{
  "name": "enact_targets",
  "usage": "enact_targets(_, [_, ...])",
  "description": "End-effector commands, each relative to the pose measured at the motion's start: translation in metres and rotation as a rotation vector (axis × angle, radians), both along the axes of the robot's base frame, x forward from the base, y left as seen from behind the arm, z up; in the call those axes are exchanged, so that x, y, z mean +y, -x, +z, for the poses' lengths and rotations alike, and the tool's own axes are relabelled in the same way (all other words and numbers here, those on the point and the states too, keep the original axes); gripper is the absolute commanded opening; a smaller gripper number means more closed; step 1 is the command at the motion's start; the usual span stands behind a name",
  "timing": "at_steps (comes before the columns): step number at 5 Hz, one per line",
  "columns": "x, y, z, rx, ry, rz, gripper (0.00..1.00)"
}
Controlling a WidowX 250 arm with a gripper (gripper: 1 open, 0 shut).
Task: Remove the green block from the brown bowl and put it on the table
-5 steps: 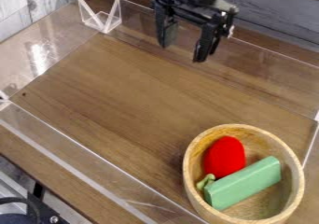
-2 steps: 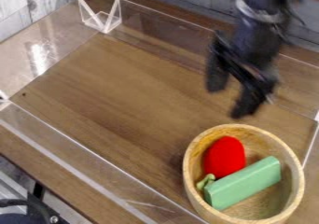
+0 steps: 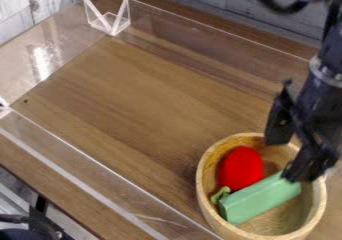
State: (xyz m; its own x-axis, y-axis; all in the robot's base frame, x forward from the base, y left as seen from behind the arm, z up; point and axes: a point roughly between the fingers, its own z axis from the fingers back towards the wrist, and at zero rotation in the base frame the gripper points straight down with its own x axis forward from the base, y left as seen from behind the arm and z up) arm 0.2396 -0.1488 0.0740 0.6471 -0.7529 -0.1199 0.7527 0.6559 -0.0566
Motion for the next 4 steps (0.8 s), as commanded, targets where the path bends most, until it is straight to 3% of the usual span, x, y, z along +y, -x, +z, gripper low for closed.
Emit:
enact_targets(1, [0.000, 0.008, -0.002, -0.035, 0.014, -0.059, 1.00])
enact_targets(2, [0.010, 0.013, -0.002, -0.059, 0.020, -0.075, 1.00])
enact_targets(3, [0.016, 0.014, 0.010, -0.105, 0.011, -0.042, 1.00])
enact_targets(4, [0.020, 0.013, 0.011, -0.130, 0.011, -0.028, 1.00])
